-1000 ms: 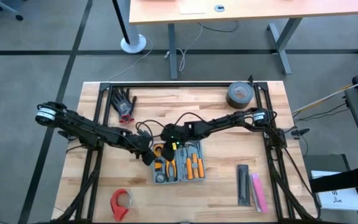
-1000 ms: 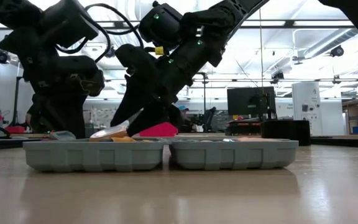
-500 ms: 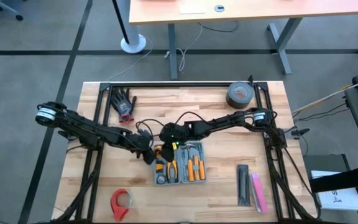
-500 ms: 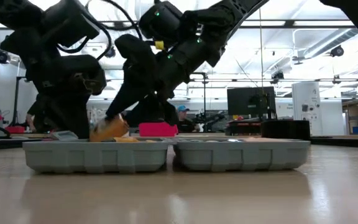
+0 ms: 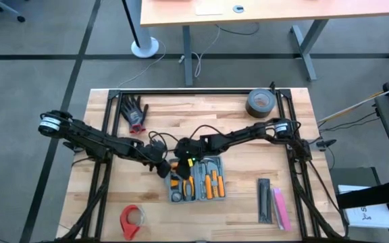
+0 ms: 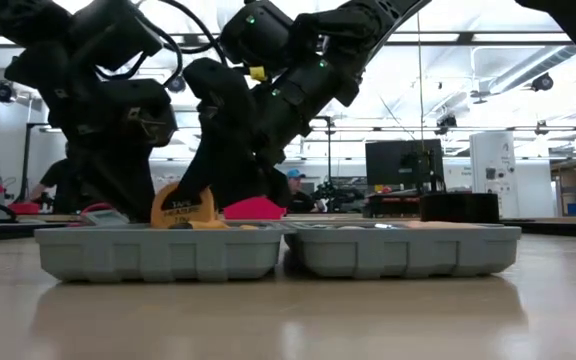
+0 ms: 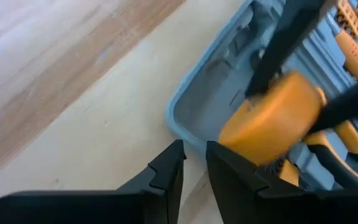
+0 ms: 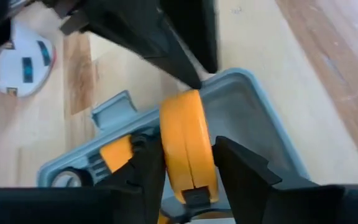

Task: Prefit tool cases
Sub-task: Remove the tape measure from the gray tool box

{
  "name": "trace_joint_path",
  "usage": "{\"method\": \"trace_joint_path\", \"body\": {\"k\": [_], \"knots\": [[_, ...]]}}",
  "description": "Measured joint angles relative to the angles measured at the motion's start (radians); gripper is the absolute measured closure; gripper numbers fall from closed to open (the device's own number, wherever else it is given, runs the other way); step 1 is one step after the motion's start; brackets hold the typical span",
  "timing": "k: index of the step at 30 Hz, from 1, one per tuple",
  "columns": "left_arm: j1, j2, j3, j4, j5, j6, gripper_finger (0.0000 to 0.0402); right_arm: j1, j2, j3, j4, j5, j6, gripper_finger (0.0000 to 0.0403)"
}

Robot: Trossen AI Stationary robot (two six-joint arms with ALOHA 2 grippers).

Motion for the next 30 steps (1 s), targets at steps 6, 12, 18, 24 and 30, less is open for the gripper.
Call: {"method": "trace_joint_path", "body": {"k": [6, 12, 18, 24, 30], "knots": [[0.0, 0.0, 0.0, -0.004, 0.009, 0.003, 0.0325, -0.002, 0.0, 0.0, -0.011, 0.007, -0.012, 0.0318], [-0.001, 0.0, -0.001, -0.02, 0.05, 0.02, 0.0325, -0.002, 0.0, 0.0, -0.01, 0.005, -0.025, 0.0333], [-0.001, 0.0, -0.002, -0.045, 0.055, 0.029, 0.0325, -0.002, 0.0, 0.003, -0.013, 0.005, -0.029, 0.0331], [-0.001, -0.004, -0.002, -0.066, 0.057, 0.035, 0.0325, -0.002, -0.003, 0.003, -0.018, 0.005, -0.029, 0.0333], [-0.001, -0.016, -0.002, -0.086, 0.081, 0.036, 0.0325, -0.002, -0.015, 0.003, -0.033, 0.005, -0.035, 0.0329]]}}
